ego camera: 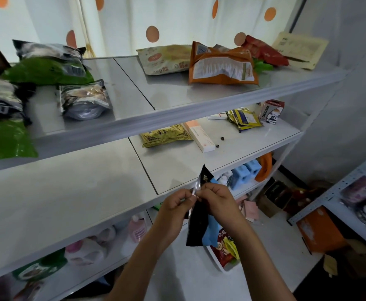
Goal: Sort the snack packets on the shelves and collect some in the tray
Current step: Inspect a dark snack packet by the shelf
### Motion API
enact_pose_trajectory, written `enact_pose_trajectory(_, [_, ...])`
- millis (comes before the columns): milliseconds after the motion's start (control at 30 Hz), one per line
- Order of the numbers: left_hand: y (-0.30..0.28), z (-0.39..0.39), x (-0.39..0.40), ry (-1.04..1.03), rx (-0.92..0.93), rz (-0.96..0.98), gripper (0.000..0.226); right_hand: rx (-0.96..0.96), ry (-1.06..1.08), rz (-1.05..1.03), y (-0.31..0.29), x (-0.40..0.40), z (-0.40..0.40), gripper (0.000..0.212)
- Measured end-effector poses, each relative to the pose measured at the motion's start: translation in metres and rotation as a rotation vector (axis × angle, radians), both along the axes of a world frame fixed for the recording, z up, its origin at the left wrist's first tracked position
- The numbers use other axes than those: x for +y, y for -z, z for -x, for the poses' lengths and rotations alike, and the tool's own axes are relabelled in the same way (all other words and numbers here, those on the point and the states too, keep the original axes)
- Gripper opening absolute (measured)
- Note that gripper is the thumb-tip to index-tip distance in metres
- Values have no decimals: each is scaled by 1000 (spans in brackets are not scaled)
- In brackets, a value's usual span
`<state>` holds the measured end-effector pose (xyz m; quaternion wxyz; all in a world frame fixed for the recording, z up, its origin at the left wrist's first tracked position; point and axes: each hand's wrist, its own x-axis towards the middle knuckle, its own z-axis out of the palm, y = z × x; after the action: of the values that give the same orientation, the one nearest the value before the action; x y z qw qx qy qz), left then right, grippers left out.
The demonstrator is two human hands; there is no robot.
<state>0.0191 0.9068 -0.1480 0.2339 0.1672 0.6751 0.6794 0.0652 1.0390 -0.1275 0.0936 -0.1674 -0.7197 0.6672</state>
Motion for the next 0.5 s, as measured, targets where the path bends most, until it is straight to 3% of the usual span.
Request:
enact_pose_trajectory(133, [-11, 4, -5, -148, 46, -16, 30, 54, 56, 87, -14, -5, -3, 32])
enact_pose_trajectory(400, [-20, 4, -16, -123, 354, 86, 24, 70, 30, 58, -13, -1, -4, 27])
enact_pose_trajectory(500, [-13, 6, -17, -68, 320, 87, 21, 46, -12, 28, -12, -11, -4, 27])
